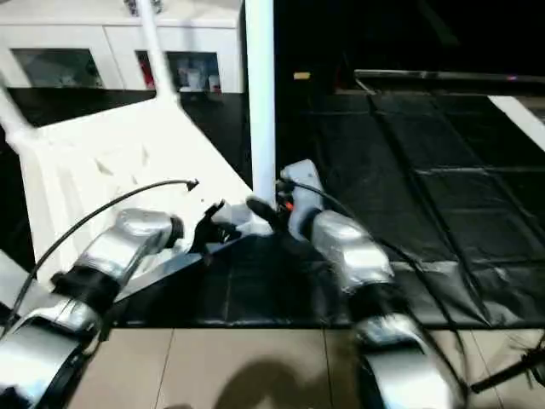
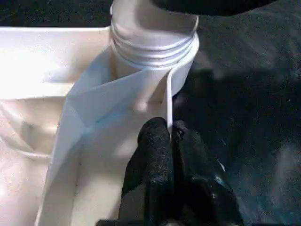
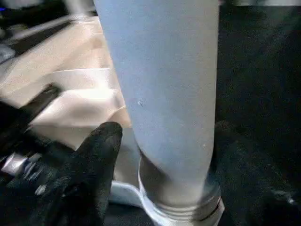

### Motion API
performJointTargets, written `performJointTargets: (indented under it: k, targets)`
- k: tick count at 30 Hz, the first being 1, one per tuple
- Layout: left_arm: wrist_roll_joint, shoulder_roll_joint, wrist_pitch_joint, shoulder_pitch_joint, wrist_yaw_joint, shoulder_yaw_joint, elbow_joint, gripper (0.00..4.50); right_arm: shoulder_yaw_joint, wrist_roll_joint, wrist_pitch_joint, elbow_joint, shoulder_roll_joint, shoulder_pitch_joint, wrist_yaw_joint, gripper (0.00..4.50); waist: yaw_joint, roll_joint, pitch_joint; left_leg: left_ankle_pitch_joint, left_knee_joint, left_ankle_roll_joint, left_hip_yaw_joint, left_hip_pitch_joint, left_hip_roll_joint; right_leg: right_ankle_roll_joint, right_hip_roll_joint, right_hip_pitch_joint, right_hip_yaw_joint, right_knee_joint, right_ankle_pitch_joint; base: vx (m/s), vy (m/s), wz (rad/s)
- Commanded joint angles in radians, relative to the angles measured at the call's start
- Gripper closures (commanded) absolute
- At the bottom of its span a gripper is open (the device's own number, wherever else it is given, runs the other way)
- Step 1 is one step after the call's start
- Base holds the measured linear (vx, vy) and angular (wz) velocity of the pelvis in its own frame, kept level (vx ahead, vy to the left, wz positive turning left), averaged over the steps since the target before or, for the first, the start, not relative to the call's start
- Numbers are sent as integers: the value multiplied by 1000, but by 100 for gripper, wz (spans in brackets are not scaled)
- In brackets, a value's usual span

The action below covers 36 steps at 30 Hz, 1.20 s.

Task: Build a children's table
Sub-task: Rotate leg to tighten

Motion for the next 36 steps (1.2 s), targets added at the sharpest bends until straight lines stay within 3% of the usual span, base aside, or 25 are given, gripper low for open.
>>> performJointTargets:
  k: [1, 3, 7, 9, 10, 13, 16, 19, 23, 27, 30, 32, 36]
  targets:
    - [-19, 13, -52, 11, -81, -17, -50, 450, 47, 21, 30, -28, -22, 20, 108, 100, 12, -3, -73, -136, -58, 68, -17, -2, 57, -155, -97, 56, 69, -72, -231, 0, 0, 0]
    - [-21, 38, -82, 28, -139, -32, -71, 450, 47, 28, 22, -39, -72, 25, 178, 94, 18, -3, -78, -125, -55, 67, -17, -5, 58, -163, -97, 58, 69, -64, -195, 0, 0, 0]
    - [-22, 66, -121, 43, -209, -48, -78, 450, 55, 11, -22, -17, -132, 19, 254, 57, 31, 0, -77, -130, -50, 66, -11, 0, 60, -183, -93, 43, 70, -63, -181, 0, 0, 0]
    - [-48, 79, -122, 56, -270, -44, -91, 450, 58, 15, -63, -27, -167, 21, 331, 54, 40, -1, -79, -138, -48, 61, -12, -3, 61, -180, -96, 47, 70, -60, -187, 0, 0, 0]
    - [-56, 87, -127, 61, -304, -46, -100, 450, 66, 23, -78, -35, -186, 24, 385, 43, 43, -7, -79, -136, -48, 65, -11, -2, 62, -183, -95, 44, 70, -58, -180, 0, 0, 0]
    - [-63, 115, -147, 74, -385, -69, -126, 450, 106, 43, -114, -72, -228, 38, 540, 43, 47, -8, -78, -131, -46, 83, -11, -8, 61, -180, -95, 47, 69, -56, -176, 0, 0, 0]
    - [-56, 135, -162, 79, -435, -92, -138, 450, 129, 63, -101, -76, -241, 38, 634, 43, 50, -12, -78, -132, -46, 90, -11, -9, 61, -177, -96, 46, 68, -58, -192, 0, 0, 0]
    - [-38, 150, -196, 84, -479, -117, -140, 450, 162, 51, -126, -62, -251, 34, 701, 43, 59, -7, -77, -150, -46, 77, -11, -1, 64, -172, -96, 39, 69, -64, -243, 0, 0, 0]
    - [-23, 157, -220, 88, -531, -137, -150, 450, 180, 52, -130, -32, -240, 14, 765, 78, 67, -10, -77, -160, -47, 69, -8, 4, 68, -176, -96, 34, 71, -63, -248, 0, 0, 0]
    - [-20, 163, -231, 83, -552, -156, -158, 450, 196, 49, -137, -5, -237, -3, 806, 121, 69, -12, -78, -152, -48, 64, -7, -1, 68, -180, -97, 38, 71, -56, -235, 0, 0, 0]
    - [-19, 163, -233, 82, -556, -159, -159, 450, 208, 44, -139, -1, -240, -7, 825, 125, 69, -11, -78, -151, -48, 64, -7, -3, 67, -173, -98, 38, 71, -59, -243, 0, 0, 0]
    - [-18, 162, -239, 81, -558, -161, -156, 450, 216, 46, -138, -1, -242, -9, 848, 135, 69, -16, -79, -153, -47, 62, -7, -3, 67, -169, -98, 40, 71, -58, -247, 0, 0, 0]
    - [-16, 160, -244, 79, -559, -160, -151, 450, 219, 44, -145, 16, -241, -18, 872, 186, 70, -17, -78, -151, -47, 62, -7, -2, 66, -161, -99, 39, 71, -60, -267, 0, 0, 0]
